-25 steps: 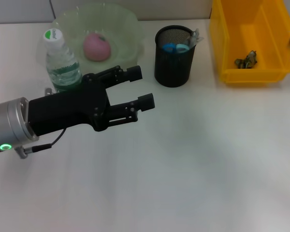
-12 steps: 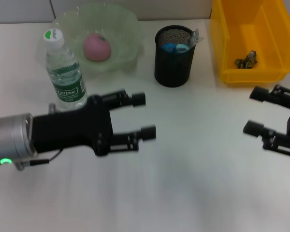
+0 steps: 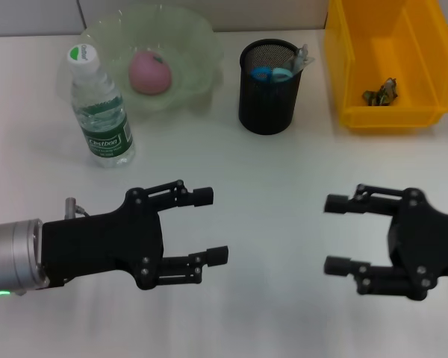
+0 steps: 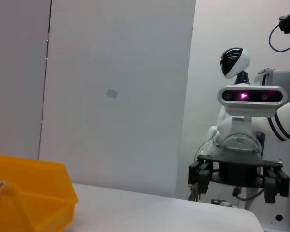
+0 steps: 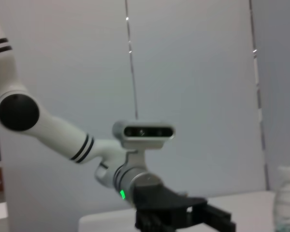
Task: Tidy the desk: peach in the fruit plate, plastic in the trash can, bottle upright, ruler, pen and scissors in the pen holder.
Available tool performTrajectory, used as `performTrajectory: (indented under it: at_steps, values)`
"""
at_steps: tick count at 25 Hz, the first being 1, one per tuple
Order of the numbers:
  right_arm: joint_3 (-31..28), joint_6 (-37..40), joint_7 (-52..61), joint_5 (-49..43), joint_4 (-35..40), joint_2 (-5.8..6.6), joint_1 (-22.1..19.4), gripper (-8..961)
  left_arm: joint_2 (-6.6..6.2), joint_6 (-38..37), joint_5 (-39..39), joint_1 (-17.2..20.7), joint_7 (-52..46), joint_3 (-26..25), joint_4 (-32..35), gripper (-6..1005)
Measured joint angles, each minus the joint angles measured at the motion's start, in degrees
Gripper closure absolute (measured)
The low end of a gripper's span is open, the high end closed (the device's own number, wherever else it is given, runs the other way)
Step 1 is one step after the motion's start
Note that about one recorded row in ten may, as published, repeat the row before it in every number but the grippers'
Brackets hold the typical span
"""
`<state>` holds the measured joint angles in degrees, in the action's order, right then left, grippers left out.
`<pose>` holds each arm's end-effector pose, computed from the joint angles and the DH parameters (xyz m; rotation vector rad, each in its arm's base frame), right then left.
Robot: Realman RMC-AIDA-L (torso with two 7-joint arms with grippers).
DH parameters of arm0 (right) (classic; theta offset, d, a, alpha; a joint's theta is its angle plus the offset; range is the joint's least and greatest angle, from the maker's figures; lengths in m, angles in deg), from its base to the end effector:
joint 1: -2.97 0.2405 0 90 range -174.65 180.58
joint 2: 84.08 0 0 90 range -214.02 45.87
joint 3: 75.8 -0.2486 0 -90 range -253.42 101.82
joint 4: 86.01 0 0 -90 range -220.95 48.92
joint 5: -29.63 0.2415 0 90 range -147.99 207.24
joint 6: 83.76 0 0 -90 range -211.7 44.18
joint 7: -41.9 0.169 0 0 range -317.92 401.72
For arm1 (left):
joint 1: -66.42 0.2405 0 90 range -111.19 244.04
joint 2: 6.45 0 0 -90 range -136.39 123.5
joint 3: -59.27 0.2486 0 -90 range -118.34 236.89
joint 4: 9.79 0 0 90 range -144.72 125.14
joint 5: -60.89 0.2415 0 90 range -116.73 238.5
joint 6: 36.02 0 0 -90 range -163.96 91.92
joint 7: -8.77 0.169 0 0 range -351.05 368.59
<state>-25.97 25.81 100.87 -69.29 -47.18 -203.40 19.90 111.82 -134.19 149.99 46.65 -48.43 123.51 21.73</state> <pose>0.2623 0.2631 -0.0098 -2.7914 0.1689 1.1121 -0.2540 0.2795 -0.0527 -2.8193 -0.2440 -1.0612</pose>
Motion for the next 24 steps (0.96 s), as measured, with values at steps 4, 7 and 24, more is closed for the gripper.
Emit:
performTrajectory:
  at_steps: [4,7,24]
  values:
    - [2.6,-2.0,0.2,-1.7,0.0,0.03,0.7,251,-0.03,0.0,0.5,0.4,0.0,0.3,-0.1,205]
    - [3.7,-3.0,0.5,-1.9,-0.2,0.05,1.0,250,-0.08,-0.1,0.9,0.6,-0.1,0.4,-0.1,205]
    - [4.8,-5.4,1.1,-2.8,-1.0,-0.01,1.8,250,-0.1,0.4,3.1,0.5,-0.6,0.0,-0.1,206]
